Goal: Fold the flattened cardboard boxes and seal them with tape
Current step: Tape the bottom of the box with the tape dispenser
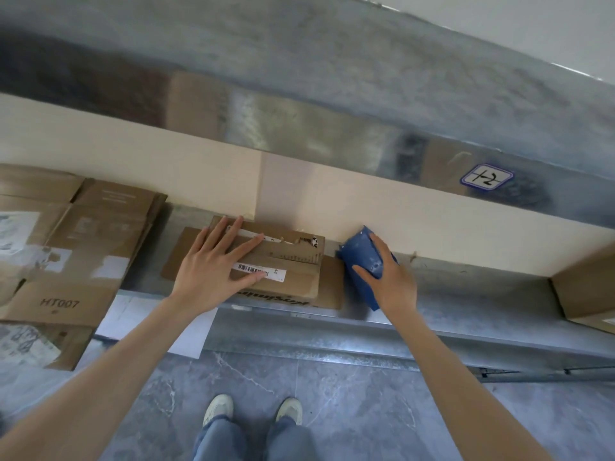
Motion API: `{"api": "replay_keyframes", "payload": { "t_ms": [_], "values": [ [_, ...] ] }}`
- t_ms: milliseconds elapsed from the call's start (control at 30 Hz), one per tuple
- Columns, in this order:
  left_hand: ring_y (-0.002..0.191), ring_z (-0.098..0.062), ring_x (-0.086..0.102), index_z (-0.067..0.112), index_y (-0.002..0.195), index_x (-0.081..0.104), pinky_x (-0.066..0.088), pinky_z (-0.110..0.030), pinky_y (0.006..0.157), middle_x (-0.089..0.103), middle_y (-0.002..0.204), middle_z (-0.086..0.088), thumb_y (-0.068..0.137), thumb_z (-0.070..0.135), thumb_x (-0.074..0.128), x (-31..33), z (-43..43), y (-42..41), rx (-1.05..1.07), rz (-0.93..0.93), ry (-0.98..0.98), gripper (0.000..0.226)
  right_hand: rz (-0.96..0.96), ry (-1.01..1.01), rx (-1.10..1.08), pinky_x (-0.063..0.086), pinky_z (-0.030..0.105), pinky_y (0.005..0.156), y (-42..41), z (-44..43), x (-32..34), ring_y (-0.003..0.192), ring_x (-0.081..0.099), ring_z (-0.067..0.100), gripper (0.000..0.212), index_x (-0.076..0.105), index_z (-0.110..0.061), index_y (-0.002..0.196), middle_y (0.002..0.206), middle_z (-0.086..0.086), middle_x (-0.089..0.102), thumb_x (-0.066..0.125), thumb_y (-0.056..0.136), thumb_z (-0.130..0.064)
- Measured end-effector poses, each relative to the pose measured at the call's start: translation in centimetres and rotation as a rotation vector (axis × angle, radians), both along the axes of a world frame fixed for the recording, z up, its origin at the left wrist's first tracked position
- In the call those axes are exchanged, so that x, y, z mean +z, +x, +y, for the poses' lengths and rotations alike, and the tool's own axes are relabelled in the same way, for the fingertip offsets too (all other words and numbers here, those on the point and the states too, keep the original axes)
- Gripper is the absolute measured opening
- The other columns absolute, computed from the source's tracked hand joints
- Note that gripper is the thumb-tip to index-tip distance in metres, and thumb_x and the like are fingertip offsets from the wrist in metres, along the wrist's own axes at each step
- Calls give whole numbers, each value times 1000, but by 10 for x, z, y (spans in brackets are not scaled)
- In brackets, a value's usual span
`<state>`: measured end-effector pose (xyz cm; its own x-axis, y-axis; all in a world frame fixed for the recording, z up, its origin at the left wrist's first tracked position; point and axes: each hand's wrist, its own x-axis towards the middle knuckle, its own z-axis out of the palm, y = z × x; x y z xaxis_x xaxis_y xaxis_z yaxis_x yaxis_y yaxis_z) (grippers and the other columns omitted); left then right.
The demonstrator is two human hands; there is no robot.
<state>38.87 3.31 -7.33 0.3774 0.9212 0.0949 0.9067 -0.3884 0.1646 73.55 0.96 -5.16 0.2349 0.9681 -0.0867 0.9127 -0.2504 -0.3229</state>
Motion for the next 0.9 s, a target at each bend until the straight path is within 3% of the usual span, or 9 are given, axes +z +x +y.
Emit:
{"api": "replay_keyframes", "payload": {
  "t_ms": [100,200,267,367,500,567,700,800,900],
  "values": [
    [153,-28,14,42,155,26,13,-47,124,14,166,-3,88,84,17,-1,0,-1,2,-8,8,79,-22,47,-31,34,24,44,-2,-6,-13,52,44,4,71,23,-43,152,92,6,70,57,92,-60],
    [153,-28,14,42,155,27,13,-47,124,15,166,-3,88,84,16,-2,0,0,5,-22,10,80,-23,84,-58,28,22,45,0,-4,-17,50,37,1,67,27,-41,148,89,6,69,56,91,-62],
    [154,-28,13,42,154,28,15,-47,124,14,167,-2,88,85,15,-2,0,1,2,-37,6,80,28,79,-49,40,27,54,2,-3,-17,58,49,14,64,27,-43,144,98,6,69,55,90,-64],
    [153,-28,16,41,153,32,17,-48,124,17,166,-2,88,84,18,-1,-1,0,4,-75,16,79,133,83,-24,54,39,73,4,-4,-14,88,64,30,62,26,-45,141,116,6,67,54,89,-66],
    [153,-25,16,41,151,37,17,-48,124,19,165,1,85,85,26,0,-1,0,12,-138,6,80,212,98,8,49,45,97,6,-6,-10,123,54,25,63,30,-42,146,142,1,52,52,91,-64],
    [154,-20,12,43,150,36,12,-44,125,16,166,6,83,85,31,0,0,-2,15,-193,-31,79,210,99,21,48,45,98,6,-7,-9,123,51,25,63,30,-41,148,139,4,50,52,92,-61],
    [154,-12,3,46,149,35,1,-36,124,9,165,13,77,82,35,5,3,-7,1,-280,-119,81,124,107,19,44,32,77,6,-11,-7,101,49,21,62,29,-44,149,113,0,41,52,94,-59],
    [154,-10,-1,45,151,33,-1,-34,124,6,165,14,76,85,32,9,5,-9,-22,-281,-165,85,-14,136,24,49,34,75,6,-15,-2,105,44,20,58,37,-40,149,120,-1,37,53,95,-54],
    [154,-13,7,41,152,33,7,-37,124,12,166,9,76,89,25,11,7,-13,-50,-191,-121,90,-73,208,30,50,37,82,4,-13,4,111,47,24,50,50,-32,144,131,2,42,52,97,-48]
  ]
}}
